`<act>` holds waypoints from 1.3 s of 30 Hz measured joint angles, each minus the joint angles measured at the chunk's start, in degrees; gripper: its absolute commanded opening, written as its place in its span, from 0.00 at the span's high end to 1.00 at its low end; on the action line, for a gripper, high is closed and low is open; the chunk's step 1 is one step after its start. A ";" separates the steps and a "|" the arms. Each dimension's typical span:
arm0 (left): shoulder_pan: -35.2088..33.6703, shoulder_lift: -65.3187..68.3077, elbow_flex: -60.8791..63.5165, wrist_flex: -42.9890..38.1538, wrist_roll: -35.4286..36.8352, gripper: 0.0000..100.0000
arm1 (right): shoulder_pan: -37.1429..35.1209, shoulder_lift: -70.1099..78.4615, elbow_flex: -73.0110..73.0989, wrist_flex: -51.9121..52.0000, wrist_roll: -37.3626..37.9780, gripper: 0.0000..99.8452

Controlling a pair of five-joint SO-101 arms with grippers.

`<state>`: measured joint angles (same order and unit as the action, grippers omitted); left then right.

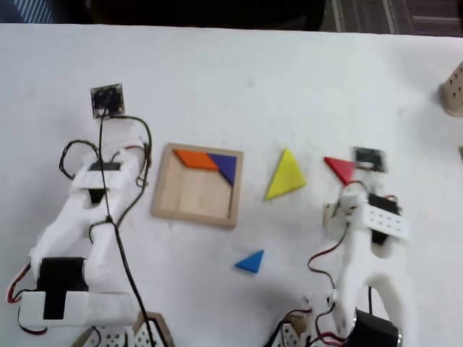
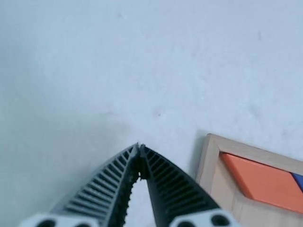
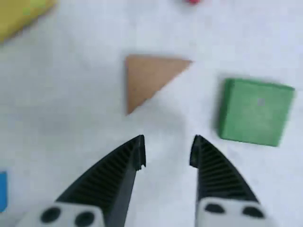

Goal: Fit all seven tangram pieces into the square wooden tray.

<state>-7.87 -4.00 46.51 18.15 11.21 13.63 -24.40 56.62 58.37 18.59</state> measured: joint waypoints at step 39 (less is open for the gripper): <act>-10.55 9.05 -10.11 0.00 0.26 0.98 | -59.60 -29.89 19.08 3.25 12.66 0.80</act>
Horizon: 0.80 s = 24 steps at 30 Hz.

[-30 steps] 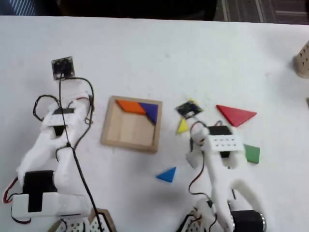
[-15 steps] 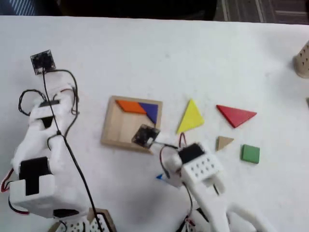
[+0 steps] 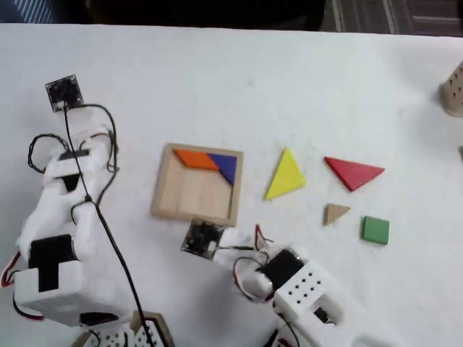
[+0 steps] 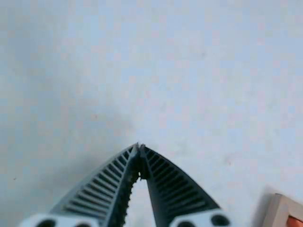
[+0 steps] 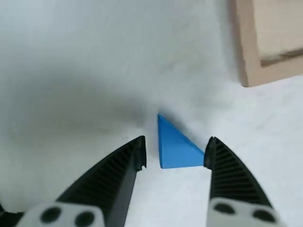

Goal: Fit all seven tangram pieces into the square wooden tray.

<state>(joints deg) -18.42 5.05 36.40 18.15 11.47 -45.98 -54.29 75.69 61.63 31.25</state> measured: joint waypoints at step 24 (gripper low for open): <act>0.00 0.00 0.00 0.09 0.00 0.98 | 16.88 4.40 0.09 -4.92 9.41 0.80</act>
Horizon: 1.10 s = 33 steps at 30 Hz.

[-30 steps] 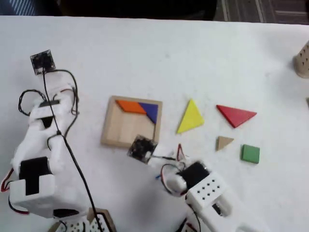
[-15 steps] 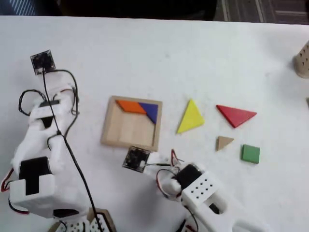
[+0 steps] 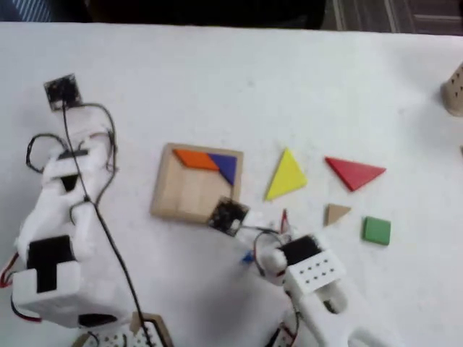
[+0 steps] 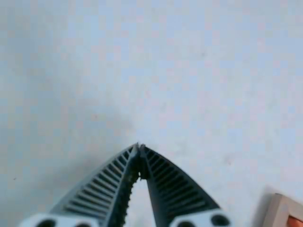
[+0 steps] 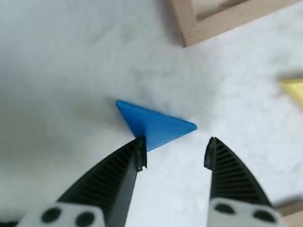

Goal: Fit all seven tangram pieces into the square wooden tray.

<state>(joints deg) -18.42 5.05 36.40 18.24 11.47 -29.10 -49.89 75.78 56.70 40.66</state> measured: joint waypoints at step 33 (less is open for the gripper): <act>0.00 0.00 0.00 0.00 0.00 0.98 | -0.26 0.00 0.00 -5.36 -19.52 0.80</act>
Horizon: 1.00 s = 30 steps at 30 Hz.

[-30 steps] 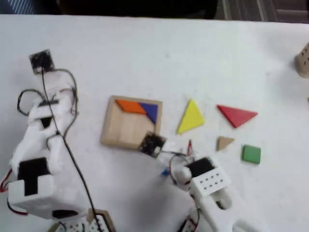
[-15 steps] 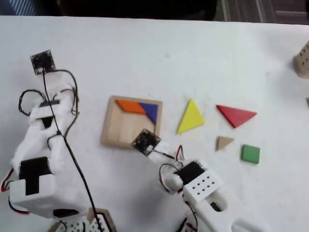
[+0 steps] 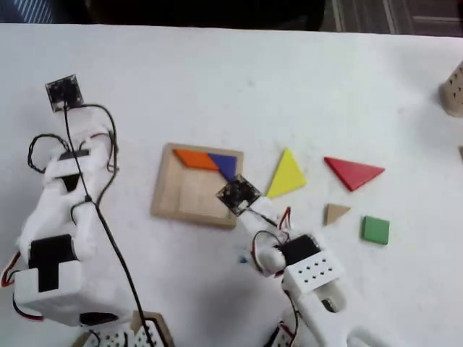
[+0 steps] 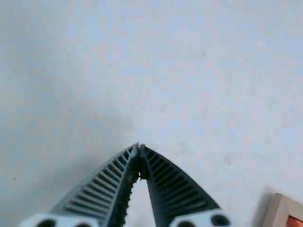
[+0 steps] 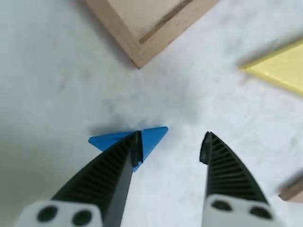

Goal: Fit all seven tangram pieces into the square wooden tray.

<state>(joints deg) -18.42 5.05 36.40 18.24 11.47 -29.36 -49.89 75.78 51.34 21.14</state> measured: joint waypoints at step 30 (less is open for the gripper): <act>0.00 0.00 0.00 2.20 0.00 0.98 | -3.08 -5.98 1.93 6.51 4.13 0.98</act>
<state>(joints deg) -18.42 5.05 36.40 20.44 11.47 -32.44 -55.87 77.71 57.85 25.27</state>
